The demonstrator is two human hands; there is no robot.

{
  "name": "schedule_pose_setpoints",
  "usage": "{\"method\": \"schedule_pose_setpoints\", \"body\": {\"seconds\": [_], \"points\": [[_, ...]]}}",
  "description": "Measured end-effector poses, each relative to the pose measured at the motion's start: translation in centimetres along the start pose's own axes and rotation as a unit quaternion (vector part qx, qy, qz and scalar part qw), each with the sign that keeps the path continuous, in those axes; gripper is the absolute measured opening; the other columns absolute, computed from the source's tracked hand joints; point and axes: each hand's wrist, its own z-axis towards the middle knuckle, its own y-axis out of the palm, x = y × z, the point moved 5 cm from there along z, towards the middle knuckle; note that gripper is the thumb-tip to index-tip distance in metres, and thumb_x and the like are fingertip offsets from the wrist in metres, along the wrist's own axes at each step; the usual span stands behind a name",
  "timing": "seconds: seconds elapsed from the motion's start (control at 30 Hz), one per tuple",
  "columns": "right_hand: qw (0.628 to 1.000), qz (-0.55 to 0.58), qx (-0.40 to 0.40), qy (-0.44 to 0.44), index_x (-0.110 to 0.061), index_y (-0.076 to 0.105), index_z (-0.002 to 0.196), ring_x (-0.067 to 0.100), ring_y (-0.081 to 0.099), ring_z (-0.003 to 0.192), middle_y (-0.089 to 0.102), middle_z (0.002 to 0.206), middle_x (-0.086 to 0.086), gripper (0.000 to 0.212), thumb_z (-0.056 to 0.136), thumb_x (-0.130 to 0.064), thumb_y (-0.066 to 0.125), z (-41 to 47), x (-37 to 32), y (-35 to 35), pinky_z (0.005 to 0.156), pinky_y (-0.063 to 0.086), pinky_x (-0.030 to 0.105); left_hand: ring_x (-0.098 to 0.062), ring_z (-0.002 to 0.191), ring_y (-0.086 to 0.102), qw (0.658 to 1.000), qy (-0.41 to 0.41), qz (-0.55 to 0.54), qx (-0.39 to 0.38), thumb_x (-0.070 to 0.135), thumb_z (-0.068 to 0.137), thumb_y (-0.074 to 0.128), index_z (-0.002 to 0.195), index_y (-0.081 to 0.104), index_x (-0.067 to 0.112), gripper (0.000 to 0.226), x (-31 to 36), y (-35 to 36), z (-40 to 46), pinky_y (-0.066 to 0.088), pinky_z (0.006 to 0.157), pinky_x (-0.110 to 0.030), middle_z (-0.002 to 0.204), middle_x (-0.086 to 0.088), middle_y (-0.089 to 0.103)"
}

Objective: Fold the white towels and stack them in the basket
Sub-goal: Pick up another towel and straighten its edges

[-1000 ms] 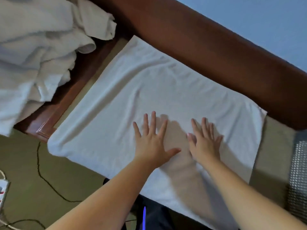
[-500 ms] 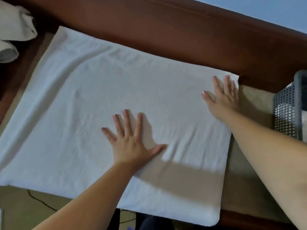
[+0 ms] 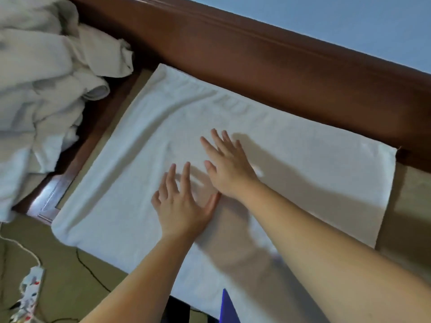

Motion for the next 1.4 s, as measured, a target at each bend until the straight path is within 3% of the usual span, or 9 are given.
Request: {"method": "schedule_pose_setpoints", "body": {"seconds": [0.1,0.2,0.47,0.7,0.87,1.03,1.13,1.23,1.4], "points": [[0.995,-0.023,-0.049,-0.086,-0.031,0.017,0.166,0.023,-0.007,0.161,-0.002,0.175,-0.001,0.057,0.111,-0.034,0.033,4.0,-5.6,3.0,0.128,-0.003,0.052,-0.028,0.160,-0.014,0.992,-0.109,0.035,-0.059,0.102,0.072,0.033,0.166,-0.003,0.027,0.125,-6.0,-0.5,3.0,-0.001,0.127,-0.060,0.174,-0.004,-0.011],[0.981,-0.110,-0.082,-0.140,-0.041,0.010,0.165,0.021,-0.012,0.160,-0.008,0.175,-0.006,0.055,0.111,-0.042,0.022,8.1,-8.8,5.8,0.126,-0.009,0.055,-0.034,0.152,-0.035,0.986,-0.097,0.077,-0.111,0.109,0.065,0.014,0.162,-0.024,0.024,0.134,-7.3,-0.3,3.9,-0.013,0.121,-0.066,0.167,-0.007,-0.034],[0.974,-0.206,-0.064,-0.064,-0.063,-0.009,0.155,0.034,-0.019,0.158,-0.018,0.173,-0.009,0.081,0.083,-0.096,0.010,20.3,-9.1,2.3,0.120,-0.011,0.069,-0.039,0.146,-0.044,0.982,-0.095,0.036,-0.162,0.111,0.061,0.010,0.159,-0.030,0.023,0.138,-8.2,-0.4,4.2,-0.017,0.117,-0.071,0.162,-0.010,-0.044],[0.981,-0.160,-0.105,0.028,-0.052,-0.006,0.161,0.038,-0.024,0.156,-0.022,0.172,-0.006,0.103,0.075,-0.101,0.023,24.4,-9.5,-0.2,0.117,-0.014,0.074,-0.039,0.146,-0.044,0.981,-0.093,0.022,-0.168,0.111,0.061,0.013,0.159,-0.029,0.023,0.138,-8.5,-0.2,4.3,-0.017,0.116,-0.071,0.162,-0.010,-0.043],[0.997,-0.042,-0.024,0.054,-0.043,-0.003,0.164,0.028,-0.017,0.159,-0.014,0.174,-0.005,0.078,0.101,-0.069,0.034,14.2,-8.1,-0.4,0.124,-0.007,0.065,-0.039,0.148,-0.041,0.981,-0.100,0.032,-0.163,0.112,0.060,0.012,0.160,-0.027,0.024,0.139,-8.4,-0.4,4.1,-0.015,0.117,-0.071,0.163,-0.010,-0.041],[0.965,0.012,0.106,0.239,-0.033,0.007,0.167,0.033,-0.007,0.160,-0.006,0.175,0.002,0.072,0.106,-0.047,0.043,-5.5,-1.4,2.5,0.126,0.004,0.063,-0.045,0.154,-0.026,0.983,-0.082,0.058,-0.152,0.105,0.070,0.011,0.164,-0.016,0.025,0.126,-7.9,-0.6,3.5,-0.007,0.116,-0.075,0.170,-0.013,-0.025],[0.952,-0.012,0.108,0.286,-0.031,0.014,0.167,0.036,-0.002,0.160,-0.001,0.175,0.005,0.069,0.105,-0.048,0.039,-16.5,1.4,6.0,0.125,0.011,0.064,-0.044,0.157,-0.015,0.990,0.032,0.029,-0.138,0.094,0.083,0.025,0.166,0.002,0.034,0.104,-4.1,0.1,0.8,-0.005,0.116,-0.077,0.173,-0.010,-0.013],[0.956,-0.038,0.066,0.283,-0.035,0.012,0.167,0.031,-0.009,0.161,-0.006,0.175,0.005,0.065,0.107,-0.057,0.027,-25.1,3.0,9.0,0.127,0.009,0.059,-0.036,0.158,-0.017,0.963,0.202,0.041,-0.173,0.090,0.088,0.025,0.164,0.004,0.043,0.092,2.0,2.4,-4.6,-0.012,0.117,-0.075,0.174,-0.005,-0.014],[0.935,-0.041,0.072,0.344,-0.035,-0.005,0.166,0.023,-0.024,0.158,-0.023,0.172,0.001,0.066,0.108,-0.061,0.014,-32.6,8.1,8.5,0.129,-0.002,0.052,-0.036,0.157,-0.021,0.945,0.236,0.113,-0.195,0.094,0.087,0.014,0.163,-0.011,0.044,0.093,4.3,5.1,-7.9,-0.010,0.114,-0.078,0.172,-0.005,-0.021]]}}
